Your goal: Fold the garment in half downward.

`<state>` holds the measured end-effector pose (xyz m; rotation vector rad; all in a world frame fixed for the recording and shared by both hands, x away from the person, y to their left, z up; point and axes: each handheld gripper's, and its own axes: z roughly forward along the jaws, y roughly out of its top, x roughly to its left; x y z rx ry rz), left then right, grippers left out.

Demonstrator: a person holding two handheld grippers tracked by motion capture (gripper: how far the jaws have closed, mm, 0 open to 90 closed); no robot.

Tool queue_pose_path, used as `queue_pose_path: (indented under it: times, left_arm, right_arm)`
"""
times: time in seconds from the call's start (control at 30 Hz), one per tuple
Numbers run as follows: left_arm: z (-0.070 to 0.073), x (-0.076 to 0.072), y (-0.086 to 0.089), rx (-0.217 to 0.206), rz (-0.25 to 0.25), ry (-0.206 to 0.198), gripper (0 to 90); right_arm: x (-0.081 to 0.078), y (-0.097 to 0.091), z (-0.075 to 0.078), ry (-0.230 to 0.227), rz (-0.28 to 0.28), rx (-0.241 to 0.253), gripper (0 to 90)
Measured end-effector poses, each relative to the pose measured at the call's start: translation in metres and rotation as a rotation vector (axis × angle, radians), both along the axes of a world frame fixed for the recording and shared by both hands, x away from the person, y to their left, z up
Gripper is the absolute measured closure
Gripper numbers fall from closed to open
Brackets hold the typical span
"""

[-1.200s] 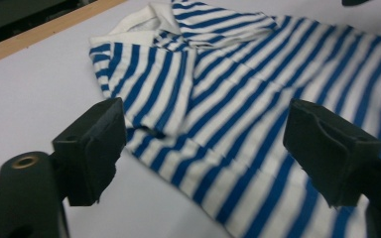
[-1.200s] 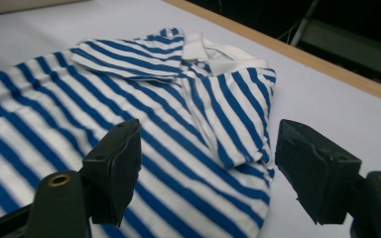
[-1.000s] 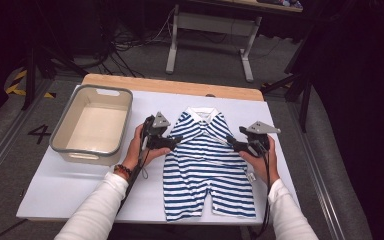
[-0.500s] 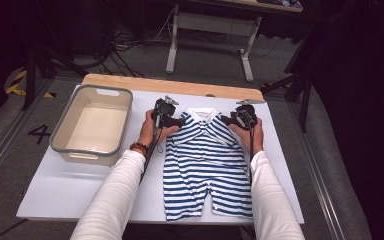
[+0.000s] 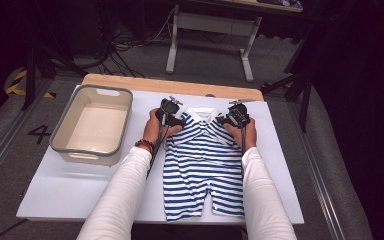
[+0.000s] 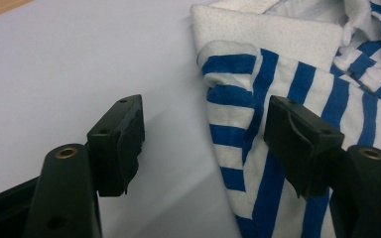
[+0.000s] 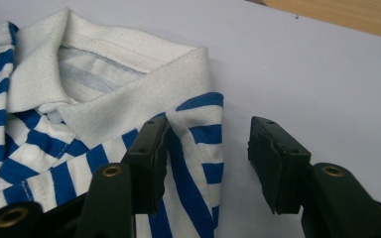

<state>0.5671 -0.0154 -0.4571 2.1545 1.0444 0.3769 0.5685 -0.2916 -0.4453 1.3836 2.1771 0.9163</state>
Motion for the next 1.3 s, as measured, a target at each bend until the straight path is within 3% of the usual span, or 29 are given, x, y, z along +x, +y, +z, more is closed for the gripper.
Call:
queue_pose_path:
  times: [0.13, 0.2, 0.23, 0.27, 0.3, 0.33, 0.37, 0.4, 0.47, 0.53, 0.67, 0.7, 0.83, 0.97, 1.2, 1.3]
  left_arm:
    - [0.002, 0.003, -0.004, 0.036, 0.013, -0.002, 28.4]
    - [0.002, 0.004, -0.005, 0.035, 0.011, -0.002, 28.9]
    - [0.001, 0.004, -0.005, 0.008, -0.005, 0.009, 33.4]
    - [0.001, 0.004, -0.005, 0.008, -0.005, 0.009, 33.6]
    - [0.002, 0.004, -0.006, 0.006, -0.026, 0.015, 36.2]
    - [0.003, 0.003, -0.006, 0.009, -0.036, 0.017, 41.2]
    - [0.003, 0.003, -0.006, 0.009, -0.036, 0.017, 45.5]
    - [0.004, 0.003, -0.006, 0.011, -0.063, 0.026, 51.2]
    - [0.005, 0.004, -0.006, 0.009, -0.060, 0.034, 59.5]
    - [0.006, 0.005, -0.003, -0.005, -0.058, 0.053, 73.4]
    - [0.007, 0.005, -0.004, -0.003, -0.082, 0.057, 85.8]
    - [0.008, 0.003, -0.007, 0.023, -0.082, 0.045, 86.3]
    - [0.010, 0.002, -0.009, 0.059, -0.078, 0.021, 86.8]
    - [0.014, 0.000, -0.009, 0.073, -0.069, -0.015, 87.0]
    - [0.034, 0.000, -0.004, 0.144, -0.055, -0.117, 87.2]
    - [0.045, 0.000, 0.000, 0.152, -0.035, -0.157, 87.2]
  right_arm:
    - [0.001, -0.002, -0.003, 0.015, 0.005, 0.030, 47.3]
    - [0.001, 0.000, -0.002, 0.019, 0.013, -0.002, 48.0]
    - [0.000, 0.002, -0.002, 0.016, 0.015, -0.012, 51.4]
    - [0.000, 0.002, -0.002, 0.016, 0.015, -0.012, 51.4]
    - [0.000, 0.004, -0.001, 0.018, 0.025, -0.002, 61.6]
    - [-0.001, 0.005, -0.001, 0.024, 0.030, 0.006, 67.6]
    - [-0.001, 0.005, -0.001, 0.024, 0.030, 0.006, 67.6]
    - [-0.001, 0.007, -0.001, 0.028, 0.045, 0.012, 77.7]
    - [-0.002, 0.009, -0.001, 0.037, 0.046, 0.027, 83.3]
    - [-0.003, 0.010, 0.001, 0.044, 0.046, 0.028, 84.8]
    - [-0.006, 0.014, 0.005, 0.037, 0.054, 0.019, 85.5]
    - [-0.006, 0.014, 0.006, 0.031, 0.052, 0.016, 85.5]
    - [-0.008, 0.014, 0.011, 0.001, 0.051, 0.005, 85.6]
    - [-0.011, 0.015, 0.019, -0.046, 0.050, 0.020, 85.7]
    - [-0.016, 0.020, 0.033, -0.141, 0.039, 0.037, 85.8]
    - [-0.019, 0.024, 0.041, -0.188, 0.034, 0.053, 85.8]
